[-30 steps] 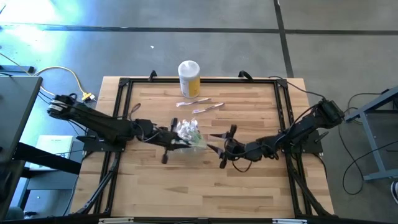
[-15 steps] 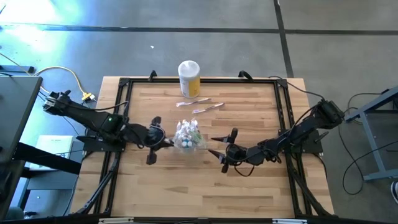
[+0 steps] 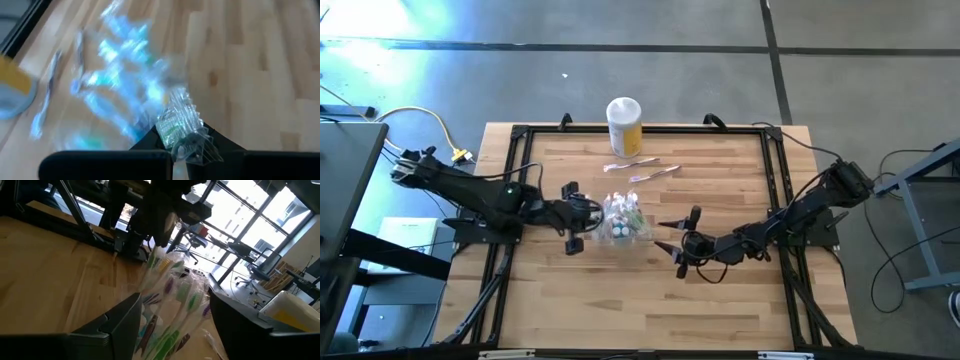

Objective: Pick & Place toothbrushing station
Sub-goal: Put the green toothbrush into the transparent organizer

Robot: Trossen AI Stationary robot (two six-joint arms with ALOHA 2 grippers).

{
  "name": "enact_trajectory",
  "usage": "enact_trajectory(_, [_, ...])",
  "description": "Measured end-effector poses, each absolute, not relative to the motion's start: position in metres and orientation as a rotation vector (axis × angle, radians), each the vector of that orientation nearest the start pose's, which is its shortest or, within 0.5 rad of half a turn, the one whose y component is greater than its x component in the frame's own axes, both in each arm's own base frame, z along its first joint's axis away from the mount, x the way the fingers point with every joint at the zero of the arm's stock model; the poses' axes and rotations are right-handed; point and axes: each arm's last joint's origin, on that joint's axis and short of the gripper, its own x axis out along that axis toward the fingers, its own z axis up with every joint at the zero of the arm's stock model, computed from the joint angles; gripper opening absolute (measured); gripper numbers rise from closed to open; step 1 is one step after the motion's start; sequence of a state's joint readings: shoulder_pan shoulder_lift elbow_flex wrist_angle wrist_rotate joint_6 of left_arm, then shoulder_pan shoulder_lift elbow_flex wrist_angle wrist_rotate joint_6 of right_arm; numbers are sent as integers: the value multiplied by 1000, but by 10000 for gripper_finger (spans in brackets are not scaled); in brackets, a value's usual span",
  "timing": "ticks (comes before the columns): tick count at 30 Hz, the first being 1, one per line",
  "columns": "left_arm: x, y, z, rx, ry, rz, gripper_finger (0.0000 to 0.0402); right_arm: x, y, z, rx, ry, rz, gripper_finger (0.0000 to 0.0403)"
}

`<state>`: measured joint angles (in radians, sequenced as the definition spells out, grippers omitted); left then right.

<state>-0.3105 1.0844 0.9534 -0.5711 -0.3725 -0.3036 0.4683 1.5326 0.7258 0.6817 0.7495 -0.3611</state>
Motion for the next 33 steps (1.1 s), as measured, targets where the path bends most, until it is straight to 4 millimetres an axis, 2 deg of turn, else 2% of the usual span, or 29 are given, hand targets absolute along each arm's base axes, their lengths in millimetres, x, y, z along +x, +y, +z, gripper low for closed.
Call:
enact_trajectory(3, [220,-53,297,-76,673,186,10,286,123,220,-431,156,-259,229])
enact_trajectory(7, [229,-52,282,-110,702,137,11,286,123,220,-435,161,-258,229])
enact_trajectory(17, [230,-42,251,-212,746,168,28,286,123,219,-419,161,-233,229])
enact_trajectory(25, [229,-42,247,-272,744,210,30,286,123,219,-420,163,-234,229])
enact_trajectory(33, [229,-42,247,-202,753,170,31,286,123,219,-413,163,-235,229])
